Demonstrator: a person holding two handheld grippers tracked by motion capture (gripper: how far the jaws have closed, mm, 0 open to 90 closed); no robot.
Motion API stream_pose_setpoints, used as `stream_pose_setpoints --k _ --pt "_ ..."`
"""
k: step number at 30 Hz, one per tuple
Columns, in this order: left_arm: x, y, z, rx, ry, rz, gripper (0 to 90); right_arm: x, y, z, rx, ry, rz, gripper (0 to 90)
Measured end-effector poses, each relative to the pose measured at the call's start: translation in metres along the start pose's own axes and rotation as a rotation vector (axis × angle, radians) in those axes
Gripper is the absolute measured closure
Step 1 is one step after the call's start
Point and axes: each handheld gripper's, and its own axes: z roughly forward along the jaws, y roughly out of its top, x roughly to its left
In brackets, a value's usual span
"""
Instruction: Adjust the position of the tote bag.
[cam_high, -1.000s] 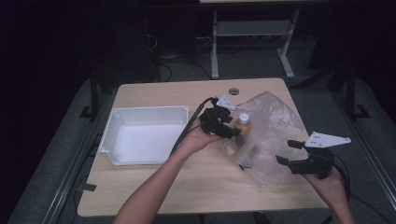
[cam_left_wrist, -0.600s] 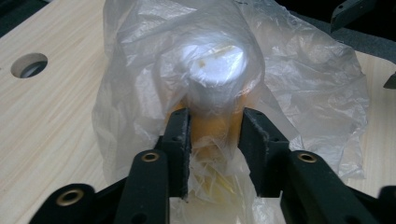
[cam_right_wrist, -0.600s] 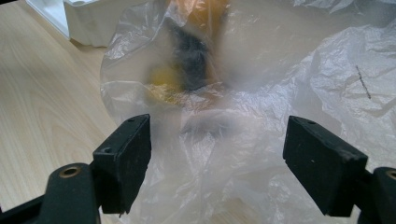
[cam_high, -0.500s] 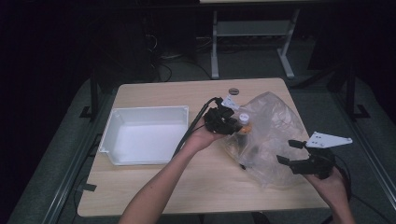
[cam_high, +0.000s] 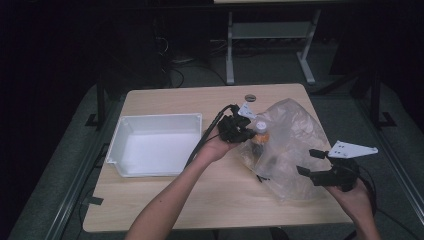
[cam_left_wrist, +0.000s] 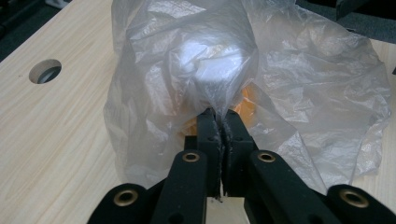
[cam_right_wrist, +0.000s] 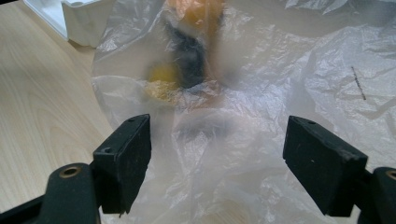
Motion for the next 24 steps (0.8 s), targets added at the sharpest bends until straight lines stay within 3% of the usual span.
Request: stream_pose_setpoints --k 15,24 --pt "0.001 -0.013 -0.01 0.033 0.032 -0.004 90.0 -0.002 -0.001 -0.001 0.009 -0.013 0.003 22.8" --pt "0.005 -0.029 -0.017 0.047 0.05 -0.037 90.0 -0.002 -0.001 0.003 0.022 -0.013 -0.005 22.7"
